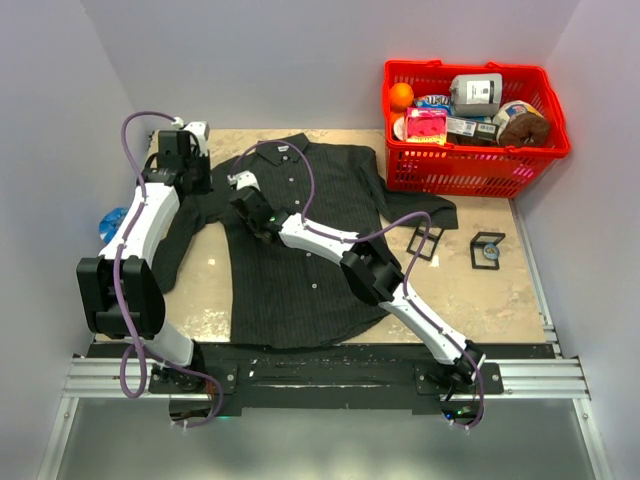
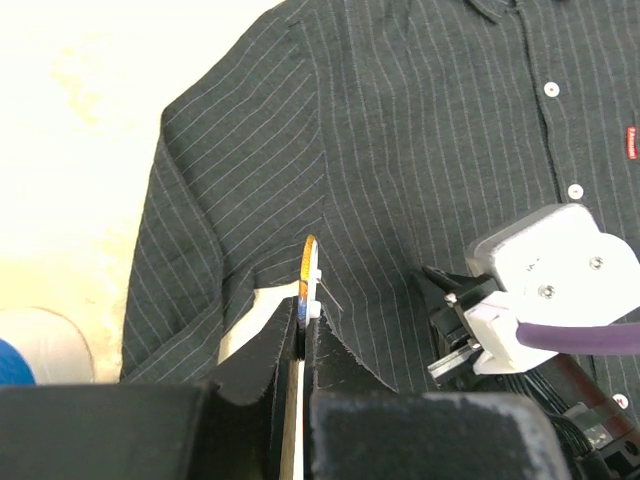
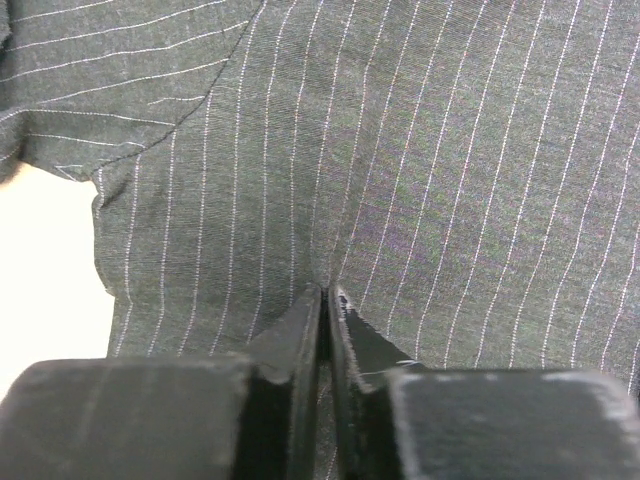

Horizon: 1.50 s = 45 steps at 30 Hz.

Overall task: Pin the brooch onto the clothing
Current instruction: Cross the brooch over the flattened clothing.

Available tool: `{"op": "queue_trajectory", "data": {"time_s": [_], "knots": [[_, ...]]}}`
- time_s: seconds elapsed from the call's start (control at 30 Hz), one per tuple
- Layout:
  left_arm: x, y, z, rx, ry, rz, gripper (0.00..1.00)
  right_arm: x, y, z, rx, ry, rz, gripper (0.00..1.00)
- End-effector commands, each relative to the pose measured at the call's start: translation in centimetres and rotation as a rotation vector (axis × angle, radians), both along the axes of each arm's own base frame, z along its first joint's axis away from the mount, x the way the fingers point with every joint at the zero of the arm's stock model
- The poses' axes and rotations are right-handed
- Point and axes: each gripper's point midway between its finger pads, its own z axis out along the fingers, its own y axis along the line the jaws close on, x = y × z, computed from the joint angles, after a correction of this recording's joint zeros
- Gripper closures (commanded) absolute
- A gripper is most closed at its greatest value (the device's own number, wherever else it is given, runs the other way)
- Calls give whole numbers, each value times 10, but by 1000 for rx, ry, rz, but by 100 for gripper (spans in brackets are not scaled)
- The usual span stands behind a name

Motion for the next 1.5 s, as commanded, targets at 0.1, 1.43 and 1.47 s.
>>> {"op": "queue_trajectory", "data": {"time_s": [0.1,1.43,1.47], "knots": [[-9,-10,-15,-54,5,-41,100,-7,14,19,66,7,35,100],[-8,-39,-103,-116,249,-102,100,-6,7,53,215,3,46,100],[-8,-40,-103,-115,250,-105,100,-6,8,53,220,1,49,100]]}}
